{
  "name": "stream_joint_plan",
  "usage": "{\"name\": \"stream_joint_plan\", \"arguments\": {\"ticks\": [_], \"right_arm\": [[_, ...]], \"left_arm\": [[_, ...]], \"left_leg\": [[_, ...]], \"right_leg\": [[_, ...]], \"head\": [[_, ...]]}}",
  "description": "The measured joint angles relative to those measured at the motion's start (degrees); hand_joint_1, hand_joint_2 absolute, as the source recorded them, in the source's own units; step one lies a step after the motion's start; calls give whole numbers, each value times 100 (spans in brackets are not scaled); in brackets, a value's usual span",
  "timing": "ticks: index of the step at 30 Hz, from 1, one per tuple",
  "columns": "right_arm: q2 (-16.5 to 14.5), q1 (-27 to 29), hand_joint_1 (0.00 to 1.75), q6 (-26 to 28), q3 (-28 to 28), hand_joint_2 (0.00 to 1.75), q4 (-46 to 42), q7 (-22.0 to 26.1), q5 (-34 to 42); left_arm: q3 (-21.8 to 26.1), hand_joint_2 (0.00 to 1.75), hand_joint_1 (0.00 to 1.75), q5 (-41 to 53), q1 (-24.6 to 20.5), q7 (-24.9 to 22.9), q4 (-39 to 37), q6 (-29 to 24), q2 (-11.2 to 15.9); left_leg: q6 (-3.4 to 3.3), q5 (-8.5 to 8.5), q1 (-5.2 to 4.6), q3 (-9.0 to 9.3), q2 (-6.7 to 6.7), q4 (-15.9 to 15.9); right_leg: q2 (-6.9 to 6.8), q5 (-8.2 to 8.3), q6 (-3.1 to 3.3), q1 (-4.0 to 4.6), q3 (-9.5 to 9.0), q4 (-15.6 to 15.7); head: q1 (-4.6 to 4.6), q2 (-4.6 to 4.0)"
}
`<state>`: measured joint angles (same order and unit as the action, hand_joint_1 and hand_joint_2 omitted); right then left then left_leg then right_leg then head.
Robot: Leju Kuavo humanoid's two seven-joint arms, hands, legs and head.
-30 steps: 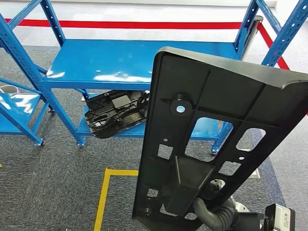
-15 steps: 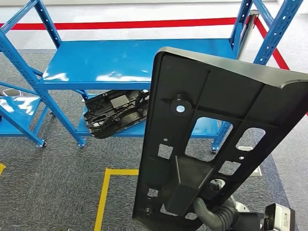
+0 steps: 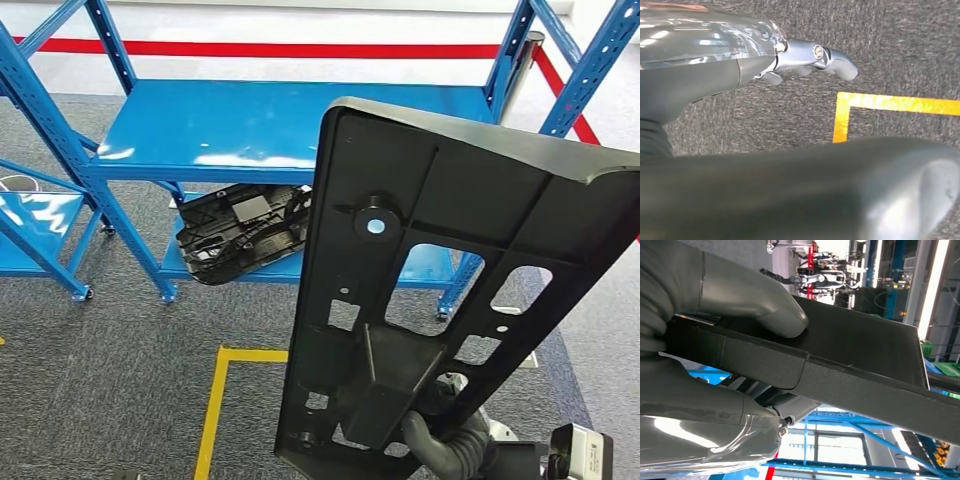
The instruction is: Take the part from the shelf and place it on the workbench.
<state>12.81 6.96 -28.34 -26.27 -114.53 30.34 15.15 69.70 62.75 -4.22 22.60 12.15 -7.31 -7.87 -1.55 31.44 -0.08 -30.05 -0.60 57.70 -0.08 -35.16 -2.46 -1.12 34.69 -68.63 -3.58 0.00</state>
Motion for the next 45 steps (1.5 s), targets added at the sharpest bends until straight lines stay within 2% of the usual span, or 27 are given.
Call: {"name": "stream_joint_plan", "arguments": {"ticks": [2,3,7,9,11,12,13,14,16,17,19,22,24,26,27,28,29,31,33,34,36,38,39,42,43,44,45], "right_arm": [[-1,-4,175,-1,-2,175,2,0,0],[-1,-4,175,0,-2,175,3,0,0],[-3,-6,175,-1,-3,175,2,0,0],[-5,-6,175,-1,-3,175,2,0,0],[-7,-2,175,-1,-3,175,2,0,0],[-7,0,175,-1,-4,175,2,0,0],[-7,2,175,-1,-4,175,2,0,0],[-7,1,175,-1,-4,175,2,0,0],[-7,-5,175,-1,-4,175,2,0,0],[-7,-9,175,-1,-4,175,2,0,0],[-8,-14,175,-1,-5,175,1,0,0],[-7,-16,175,-1,-3,175,-5,0,0],[-5,-22,175,-1,-1,175,-9,1,0],[-5,-17,175,-1,0,175,-7,2,0],[-4,-9,175,-1,0,175,-4,1,0],[-3,-2,175,-1,0,175,-2,2,0],[-3,0,175,-1,0,175,1,1,0],[-2,-3,175,-1,0,175,2,2,0],[-3,-5,175,-1,-2,175,3,1,1],[-3,-6,175,-1,-3,175,3,1,1],[-3,-6,175,-1,-3,175,2,0,2],[-5,-9,175,-1,-3,175,2,0,2],[-7,-9,175,-1,-3,175,2,0,2],[-8,-3,175,-1,-4,175,2,0,2],[-8,-1,175,-1,-4,175,2,0,1],[-8,0,175,-1,-4,175,2,0,2],[-9,-2,175,-1,-4,175,2,0,2]], "left_arm": [[0,175,0,0,-2,-1,0,1,0],[0,175,0,0,-1,-1,0,1,0],[-1,175,0,0,-7,0,0,-1,0],[-1,175,0,0,-8,0,0,0,-2],[0,175,0,0,-2,0,0,0,-4],[0,175,0,0,3,0,0,0,-4],[0,175,0,0,7,0,0,0,-4],[0,175,0,0,10,0,0,1,-4],[0,175,0,0,8,0,0,1,-3],[0,175,0,0,6,0,0,1,-1],[0,175,0,0,9,0,0,1,3],[-1,175,0,0,8,1,0,-1,2],[-1,175,0,0,-4,3,0,-1,2],[-1,175,0,0,-1,3,0,0,2],[0,175,0,0,4,2,0,1,2],[0,175,0,0,5,1,0,1,2],[0,175,0,0,3,1,0,1,2],[0,175,0,0,-2,0,0,1,1],[0,175,0,0,-3,0,0,1,0],[0,175,0,0,-3,0,0,1,0],[0,175,0,0,-4,0,0,1,1],[-1,175,0,0,-7,0,0,1,1],[-1,175,0,0,-8,0,0,1,0],[0,175,0,0,0,0,0,1,-2],[0,175,0,0,5,0,0,1,-2],[-1,175,0,0,9,0,0,1,-2],[-1,175,0,0,10,0,0,1,-2]], "left_leg": [[43,28,-11,-11,4,35],[65,36,-22,-20,6,54],[142,92,-33,-72,11,140],[213,368,-10,-249,14,536],[270,729,17,-595,15,1303],[280,813,21,-733,15,1608],[277,780,22,-786,15,1724],[259,627,20,-728,15,1596],[176,202,3,-397,27,869],[133,56,-14,-236,37,519],[80,-16,-53,-94,53,193],[39,-15,-46,-77,44,72],[-4,-38,-11,-57,31,-15],[-31,-47,-11,-63,23,-20],[-33,-45,-14,-64,19,-16],[-34,-44,-16,-64,16,-12],[-31,-41,-15,-60,14,-8],[-6,-22,-10,-46,16,8],[39,5,-25,-54,19,41],[58,14,-35,-62,21,57],[90,14,-45,-73,22,74],[145,114,-41,-118,24,179],[181,244,-29,-193,25,356],[272,753,18,-677,26,1434],[280,793,22,-791,26,1679],[275,700,23,-798,25,1683],[258,511,22,-704,26,1464]], "right_leg": [[-5,260,15,1,-331,677],[-4,291,36,4,-408,854],[11,261,162,-13,-395,943],[0,272,217,-33,-382,952],[-10,275,243,-28,-364,951],[-15,277,246,-24,-360,951],[-17,277,247,-19,-362,950],[-16,276,246,-13,-370,950],[-8,272,241,0,-390,951],[-1,269,235,9,-389,952],[6,273,203,5,-371,954],[8,247,112,4,-344,927],[11,13,78,14,-217,625],[14,-347,67,14,82,-62],[13,-452,56,13,225,-383],[12,-451,44,12,299,-551],[10,-328,32,10,269,-489],[3,79,16,2,-46,185],[1,309,39,11,-334,791],[3,310,65,18,-387,914],[15,284,124,18,-384,946],[13,279,188,-10,-381,971],[7,285,213,-24,-380,978],[-12,286,242,-23,-370,978],[-16,285,243,-21,-371,977],[-17,283,243,-20,-378,977],[-13,280,240,-17,-388,977]], "head": [[-2,0],[-4,0],[-8,0],[-9,0],[-10,0],[-10,0],[-10,0],[-10,0],[-10,0],[-9,0],[-8,0],[-8,0],[-3,0],[1,0],[1,0],[1,0],[1,0],[0,0],[-1,0],[-2,0],[-5,0],[-8,0],[-8,0],[-9,0],[-9,0],[-8,0],[-8,0]]}}
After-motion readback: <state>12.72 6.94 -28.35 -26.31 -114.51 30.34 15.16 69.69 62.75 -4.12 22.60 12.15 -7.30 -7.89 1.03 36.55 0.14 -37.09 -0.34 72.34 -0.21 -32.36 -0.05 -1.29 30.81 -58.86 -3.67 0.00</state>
